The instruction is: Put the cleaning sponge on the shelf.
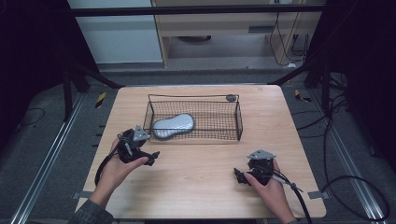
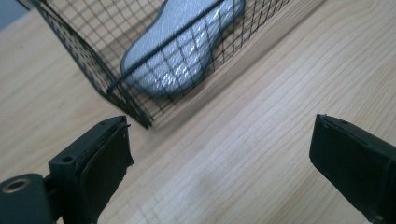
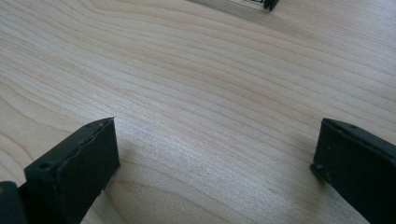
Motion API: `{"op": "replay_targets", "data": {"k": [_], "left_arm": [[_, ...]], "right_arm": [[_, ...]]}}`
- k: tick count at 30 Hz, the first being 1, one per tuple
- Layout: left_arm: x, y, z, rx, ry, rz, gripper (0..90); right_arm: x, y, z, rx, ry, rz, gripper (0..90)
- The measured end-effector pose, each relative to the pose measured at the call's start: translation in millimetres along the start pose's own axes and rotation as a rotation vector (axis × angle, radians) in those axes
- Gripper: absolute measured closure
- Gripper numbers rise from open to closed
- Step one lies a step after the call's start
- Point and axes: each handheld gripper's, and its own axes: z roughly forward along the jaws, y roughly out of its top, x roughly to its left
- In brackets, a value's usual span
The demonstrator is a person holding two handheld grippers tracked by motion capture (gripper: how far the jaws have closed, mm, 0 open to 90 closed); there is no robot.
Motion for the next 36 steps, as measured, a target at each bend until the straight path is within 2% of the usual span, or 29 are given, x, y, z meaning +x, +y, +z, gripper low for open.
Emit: {"op": "replay_targets", "data": {"k": [6,7,9,10,11,14,17,22,24,25,26,27,28,30,36], "left_arm": [[14.2,-35.7,14.4,0.034,0.01,-0.088,4.8],[21.6,-46.1,18.6,0.046,0.007,-0.121,4.8],[29.5,-53.7,21.5,0.05,0.019,-0.156,4.8],[29.5,-53.7,21.5,0.05,0.019,-0.156,4.6],[36.0,-59.7,24.8,0.056,0.029,-0.176,4.6],[40.9,-67.2,32.4,0.063,0.025,-0.207,4.5],[41.0,-71.5,39.9,0.08,0.021,-0.204,4.4],[41.5,-73.5,44.5,0.063,-0.012,-0.229,2.3],[42.0,-74.4,45.6,0.056,-0.012,-0.234,0.6],[42.9,-75.6,46.3,0.05,-0.018,-0.239,0.0],[44.0,-79.4,47.7,0.014,-0.019,-0.251,0.0],[43.7,-81.6,48.3,-0.011,-0.012,-0.256,0.0],[43.7,-81.6,48.3,-0.011,-0.012,-0.256,0.0],[42.5,-85.9,49.4,-0.058,0.001,-0.26,0.0],[42.5,-85.8,49.5,-0.058,0.001,-0.26,0.0]], "right_arm": [[0.0,-0.1,-0.1,0.0,0.0,-0.001,0.4],[-0.1,-0.1,-0.1,0.0,0.0,-0.001,0.4],[0.0,-0.1,-0.1,0.0,0.001,0.0,0.4],[-0.1,-0.1,-0.1,0.001,0.0,-0.001,0.4],[-0.1,-0.1,0.0,-0.001,0.001,-0.001,0.4],[0.0,0.0,-0.1,0.0,0.001,0.0,0.4],[0.0,0.0,-0.1,0.0,0.001,0.0,0.4],[-0.1,0.0,0.0,0.0,0.001,0.0,0.4],[-0.2,0.1,0.1,0.0,0.002,-0.002,0.3],[-0.3,0.1,0.1,0.0,0.002,-0.002,0.4],[-0.4,0.2,0.2,0.0,0.002,-0.002,0.4],[-0.4,0.2,0.2,0.0,0.002,-0.001,0.3],[-0.4,0.2,0.2,0.0,0.002,-0.001,0.3],[-0.8,0.4,0.4,0.001,-0.001,0.001,0.3],[-1.6,0.7,0.7,0.0,-0.003,-0.001,0.4]]}}
